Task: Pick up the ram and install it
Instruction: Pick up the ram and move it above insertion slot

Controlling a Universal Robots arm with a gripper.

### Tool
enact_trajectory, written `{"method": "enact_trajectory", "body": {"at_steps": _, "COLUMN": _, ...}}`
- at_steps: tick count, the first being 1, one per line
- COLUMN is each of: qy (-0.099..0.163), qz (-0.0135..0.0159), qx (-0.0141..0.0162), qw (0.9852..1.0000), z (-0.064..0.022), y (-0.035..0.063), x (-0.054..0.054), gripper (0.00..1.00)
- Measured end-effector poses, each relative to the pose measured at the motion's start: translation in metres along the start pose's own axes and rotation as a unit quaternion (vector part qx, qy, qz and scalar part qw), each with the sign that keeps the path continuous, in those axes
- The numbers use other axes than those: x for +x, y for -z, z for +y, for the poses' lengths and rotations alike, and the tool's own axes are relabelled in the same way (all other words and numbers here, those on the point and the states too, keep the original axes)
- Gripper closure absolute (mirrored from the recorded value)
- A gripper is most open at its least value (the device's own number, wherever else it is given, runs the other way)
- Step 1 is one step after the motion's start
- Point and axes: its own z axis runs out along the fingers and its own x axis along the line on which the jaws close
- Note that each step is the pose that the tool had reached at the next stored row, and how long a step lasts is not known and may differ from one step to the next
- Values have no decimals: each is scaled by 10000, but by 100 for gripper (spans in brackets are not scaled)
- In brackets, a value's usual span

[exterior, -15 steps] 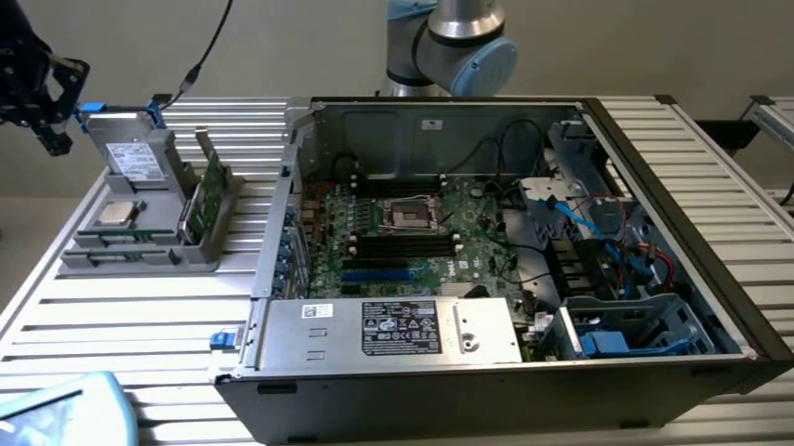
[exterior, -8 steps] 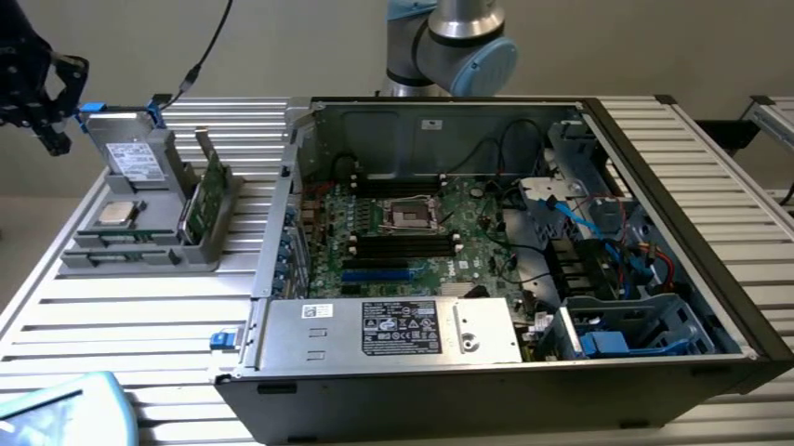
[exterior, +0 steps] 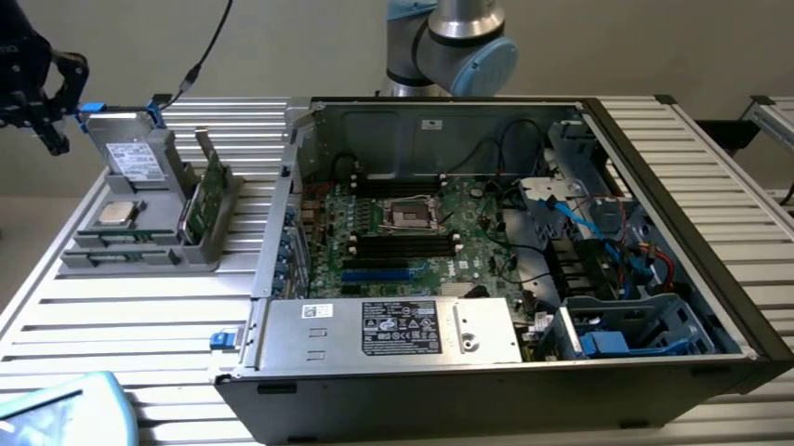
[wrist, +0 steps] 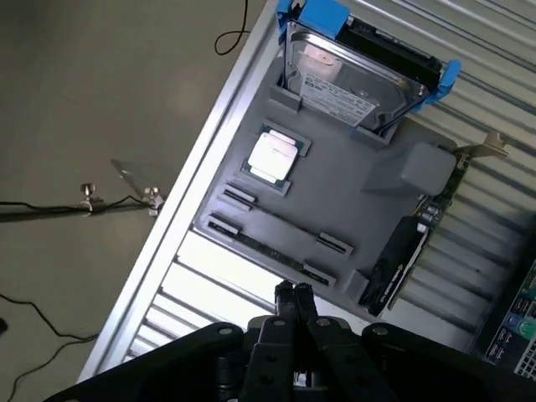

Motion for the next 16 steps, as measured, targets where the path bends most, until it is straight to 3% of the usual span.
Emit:
{"method": "enact_trajectory", "body": {"at_steps": 4, "qy": 360, "qz": 14, "qx": -15, "qw": 9993, "z": 0, "y": -1, "x": 0, "gripper": 89}}
{"method": "enact_trajectory", "body": {"at_steps": 8, "qy": 728, "qz": 29, "qx": -28, "qw": 9973, "z": 0, "y": -2, "x": 0, "gripper": 89}}
{"method": "enact_trajectory", "body": {"at_steps": 13, "qy": 1175, "qz": 49, "qx": -41, "qw": 9930, "z": 0, "y": -4, "x": 0, "gripper": 89}}
{"method": "enact_trajectory", "body": {"at_steps": 16, "qy": 1451, "qz": 62, "qx": -50, "qw": 9894, "z": 0, "y": -4, "x": 0, "gripper": 89}}
